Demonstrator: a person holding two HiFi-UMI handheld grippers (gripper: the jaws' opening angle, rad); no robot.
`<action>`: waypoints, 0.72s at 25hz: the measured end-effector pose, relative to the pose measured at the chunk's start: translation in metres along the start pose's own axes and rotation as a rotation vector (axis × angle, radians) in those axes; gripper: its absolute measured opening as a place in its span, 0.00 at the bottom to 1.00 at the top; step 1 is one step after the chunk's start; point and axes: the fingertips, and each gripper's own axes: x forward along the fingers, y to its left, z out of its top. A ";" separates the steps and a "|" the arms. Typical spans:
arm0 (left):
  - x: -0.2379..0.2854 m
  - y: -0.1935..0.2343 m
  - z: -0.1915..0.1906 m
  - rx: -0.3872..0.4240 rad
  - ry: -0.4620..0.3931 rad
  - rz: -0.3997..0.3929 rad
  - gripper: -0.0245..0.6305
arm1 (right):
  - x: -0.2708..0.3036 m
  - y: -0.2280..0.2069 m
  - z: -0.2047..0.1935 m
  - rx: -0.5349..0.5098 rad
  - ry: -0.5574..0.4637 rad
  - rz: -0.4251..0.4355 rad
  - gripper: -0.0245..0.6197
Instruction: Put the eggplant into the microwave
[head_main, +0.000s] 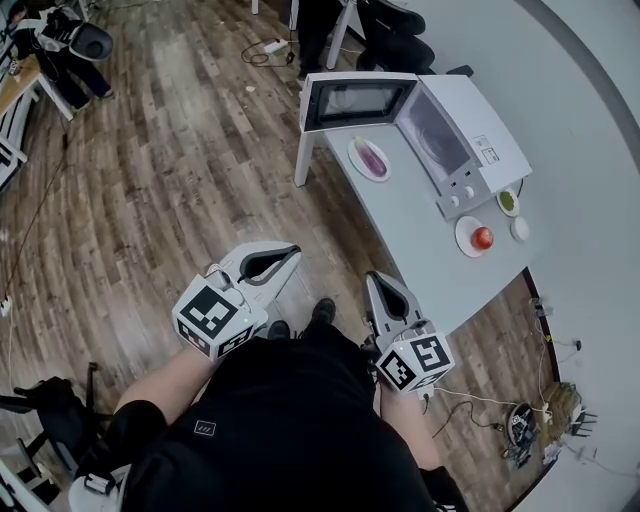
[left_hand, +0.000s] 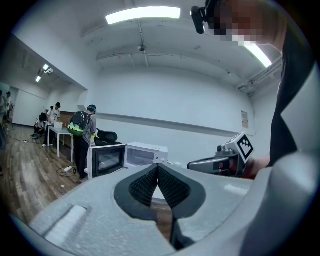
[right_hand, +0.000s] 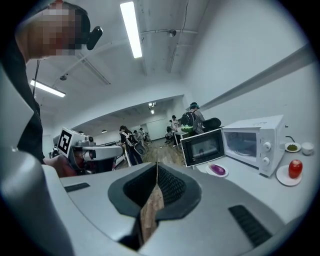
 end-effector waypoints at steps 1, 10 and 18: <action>0.003 0.003 0.000 -0.008 -0.001 -0.005 0.05 | 0.003 -0.003 0.000 0.002 0.006 -0.004 0.07; 0.039 0.022 0.001 -0.032 -0.048 -0.076 0.05 | 0.039 -0.038 0.004 0.008 0.035 0.003 0.06; 0.094 0.052 0.002 -0.034 -0.005 -0.073 0.05 | 0.077 -0.084 0.014 0.028 0.054 0.047 0.06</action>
